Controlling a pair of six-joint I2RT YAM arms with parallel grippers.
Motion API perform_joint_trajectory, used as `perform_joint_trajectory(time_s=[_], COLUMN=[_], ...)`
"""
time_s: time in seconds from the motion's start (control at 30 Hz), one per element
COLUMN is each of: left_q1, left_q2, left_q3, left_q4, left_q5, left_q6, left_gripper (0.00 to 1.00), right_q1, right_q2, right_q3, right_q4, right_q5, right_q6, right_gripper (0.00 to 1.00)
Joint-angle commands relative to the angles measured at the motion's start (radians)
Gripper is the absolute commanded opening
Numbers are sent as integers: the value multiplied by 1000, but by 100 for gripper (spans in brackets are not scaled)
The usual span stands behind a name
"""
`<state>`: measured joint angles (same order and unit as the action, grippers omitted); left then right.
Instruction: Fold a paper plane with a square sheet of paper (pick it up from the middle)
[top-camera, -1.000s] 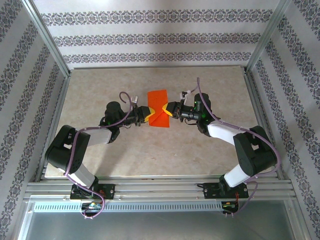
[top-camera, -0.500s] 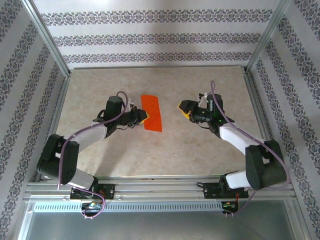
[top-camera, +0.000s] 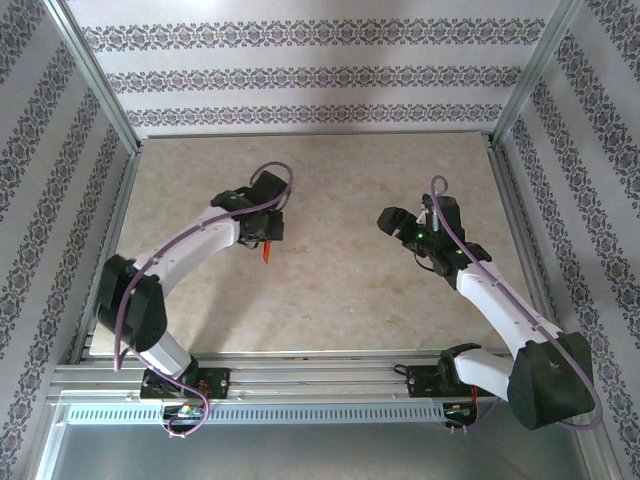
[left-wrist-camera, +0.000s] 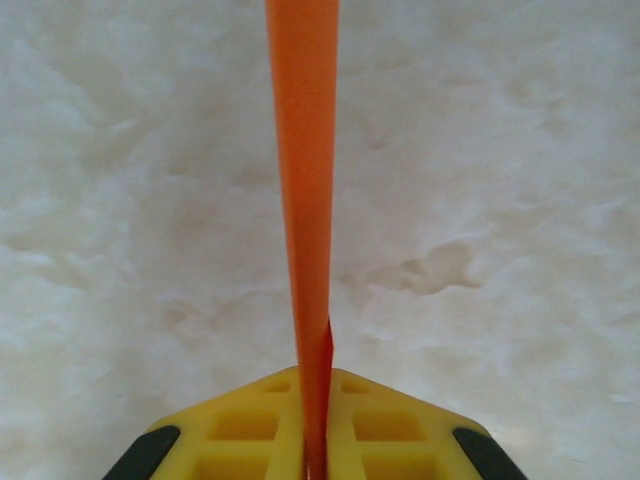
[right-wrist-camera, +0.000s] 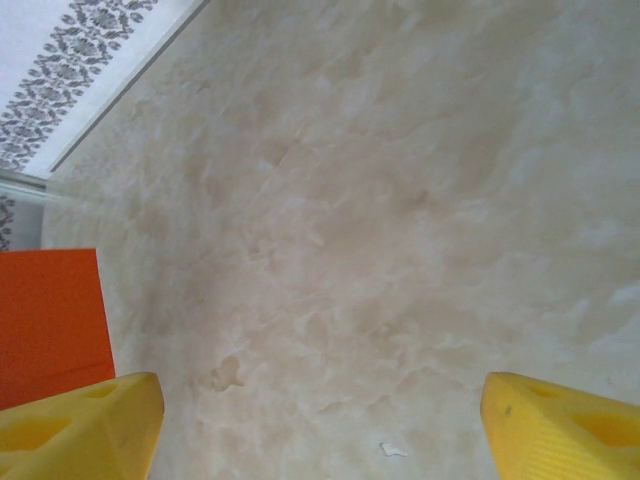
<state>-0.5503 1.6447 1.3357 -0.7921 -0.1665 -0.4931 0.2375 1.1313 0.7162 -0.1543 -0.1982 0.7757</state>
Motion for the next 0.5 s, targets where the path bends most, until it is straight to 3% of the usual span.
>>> perform_joint_trajectory(time_s=[0.0, 0.1, 0.27, 0.4, 0.47], left_q1=[-74, -133, -214, -215, -198], left_q2=[111, 217, 345, 381, 367], left_q3=[81, 156, 265, 278, 263], left_q4=[-231, -273, -215, -120, -73], left_q5=[-273, -293, -103, 79, 154], left_q6=[8, -35, -102, -141, -141], left_gripper=[12, 12, 14, 28, 40], right_q1=[-6, -16, -34, -42, -44], right_q2=[-25, -36, -56, -63, -61], right_q3=[-17, -27, -58, -72, -76], right_q4=[-46, -60, -61, -63, -62], right_q5=[74, 93, 101, 93, 82], right_q6=[-21, -11, 15, 31, 37], right_gripper=[83, 82, 82, 81, 81])
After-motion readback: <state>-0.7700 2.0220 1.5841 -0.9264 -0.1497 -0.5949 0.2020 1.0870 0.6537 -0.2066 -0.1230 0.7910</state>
